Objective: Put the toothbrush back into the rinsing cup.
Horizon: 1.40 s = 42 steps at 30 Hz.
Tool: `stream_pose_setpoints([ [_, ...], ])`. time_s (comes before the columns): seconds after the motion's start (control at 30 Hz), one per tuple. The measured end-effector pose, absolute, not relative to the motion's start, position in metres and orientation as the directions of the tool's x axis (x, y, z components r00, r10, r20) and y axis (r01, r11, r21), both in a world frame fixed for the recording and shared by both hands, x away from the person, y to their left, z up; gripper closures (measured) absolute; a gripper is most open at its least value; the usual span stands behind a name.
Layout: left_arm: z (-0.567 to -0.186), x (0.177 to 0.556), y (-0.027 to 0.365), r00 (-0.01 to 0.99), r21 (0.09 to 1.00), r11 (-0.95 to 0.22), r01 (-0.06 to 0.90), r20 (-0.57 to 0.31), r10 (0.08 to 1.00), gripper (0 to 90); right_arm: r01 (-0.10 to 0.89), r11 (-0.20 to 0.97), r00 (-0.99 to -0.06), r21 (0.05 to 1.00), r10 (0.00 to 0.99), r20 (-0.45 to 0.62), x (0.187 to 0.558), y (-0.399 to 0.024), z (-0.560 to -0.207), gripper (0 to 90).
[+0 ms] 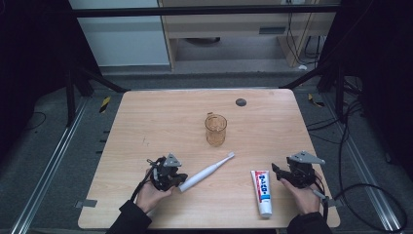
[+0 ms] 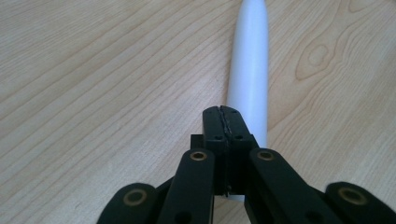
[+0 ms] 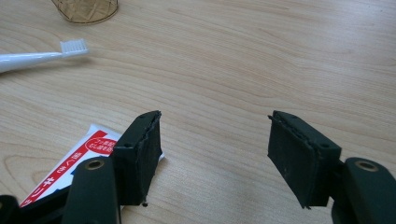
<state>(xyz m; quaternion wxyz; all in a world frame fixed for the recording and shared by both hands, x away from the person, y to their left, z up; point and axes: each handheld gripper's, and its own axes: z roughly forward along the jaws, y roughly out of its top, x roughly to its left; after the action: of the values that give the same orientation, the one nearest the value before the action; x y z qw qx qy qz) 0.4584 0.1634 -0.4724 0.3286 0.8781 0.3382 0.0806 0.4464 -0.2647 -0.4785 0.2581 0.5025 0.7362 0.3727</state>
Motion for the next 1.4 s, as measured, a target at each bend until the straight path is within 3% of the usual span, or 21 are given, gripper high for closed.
stream_pose_setpoints([
  [0.53, -0.461, 0.458, 0.168, 0.726, 0.668, -0.503, 0.549, -0.083, 0.683, 87.9, 0.549, 0.204, -0.353, 0.811, 0.936, 0.004, 0.446, -0.265, -0.477, 34.6],
  [1.4, -0.428, 0.448, 0.144, 0.682, 0.721, -0.461, 0.517, -0.022, 0.731, 47.4, 0.557, 0.191, -0.349, 0.809, 0.937, 0.018, 0.448, -0.265, -0.475, 31.8],
])
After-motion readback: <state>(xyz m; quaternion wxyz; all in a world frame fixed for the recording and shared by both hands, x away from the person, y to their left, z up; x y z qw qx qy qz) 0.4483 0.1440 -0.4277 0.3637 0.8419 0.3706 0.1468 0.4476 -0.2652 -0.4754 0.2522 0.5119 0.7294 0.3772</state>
